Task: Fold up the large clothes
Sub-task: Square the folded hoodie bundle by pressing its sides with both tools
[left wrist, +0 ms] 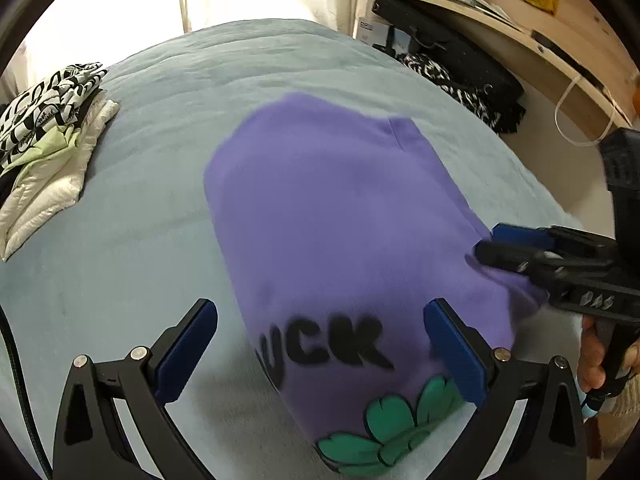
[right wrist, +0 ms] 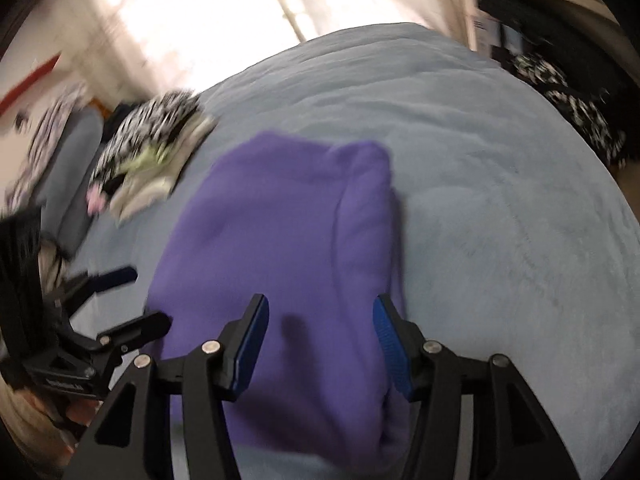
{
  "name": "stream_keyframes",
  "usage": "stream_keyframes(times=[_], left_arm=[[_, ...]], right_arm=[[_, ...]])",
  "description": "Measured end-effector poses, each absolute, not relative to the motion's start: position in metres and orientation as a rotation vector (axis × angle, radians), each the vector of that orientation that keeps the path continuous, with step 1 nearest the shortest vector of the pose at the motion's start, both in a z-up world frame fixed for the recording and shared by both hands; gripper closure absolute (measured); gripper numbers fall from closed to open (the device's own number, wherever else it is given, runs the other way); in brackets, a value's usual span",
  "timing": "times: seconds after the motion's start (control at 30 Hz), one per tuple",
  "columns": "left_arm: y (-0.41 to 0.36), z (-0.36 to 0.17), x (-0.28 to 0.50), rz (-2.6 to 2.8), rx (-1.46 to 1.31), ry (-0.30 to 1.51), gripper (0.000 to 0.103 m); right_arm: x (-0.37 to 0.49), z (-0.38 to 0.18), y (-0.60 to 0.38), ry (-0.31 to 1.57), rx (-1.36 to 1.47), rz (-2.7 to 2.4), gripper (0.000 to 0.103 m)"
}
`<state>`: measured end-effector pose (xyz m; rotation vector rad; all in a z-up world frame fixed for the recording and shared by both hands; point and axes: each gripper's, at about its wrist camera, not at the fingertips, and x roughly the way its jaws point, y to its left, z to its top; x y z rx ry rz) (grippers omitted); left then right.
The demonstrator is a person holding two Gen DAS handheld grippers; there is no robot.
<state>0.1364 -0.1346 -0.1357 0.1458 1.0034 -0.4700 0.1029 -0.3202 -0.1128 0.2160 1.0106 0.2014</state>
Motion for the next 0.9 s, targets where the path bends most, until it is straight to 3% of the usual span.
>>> stream_keyframes(times=[0.23,0.9], left_arm=[[-0.117,-0.167,0.139,-0.508,0.008,1.13,0.001],[-0.113,-0.175,0.123,-0.454,-0.004,1.066,0.001]], right_arm=[[0.089,-0.142,-0.318,1.055,0.174,0.151,0.052],[0.071,-0.151,-0.312,0.922,0.151,0.062,0.05]])
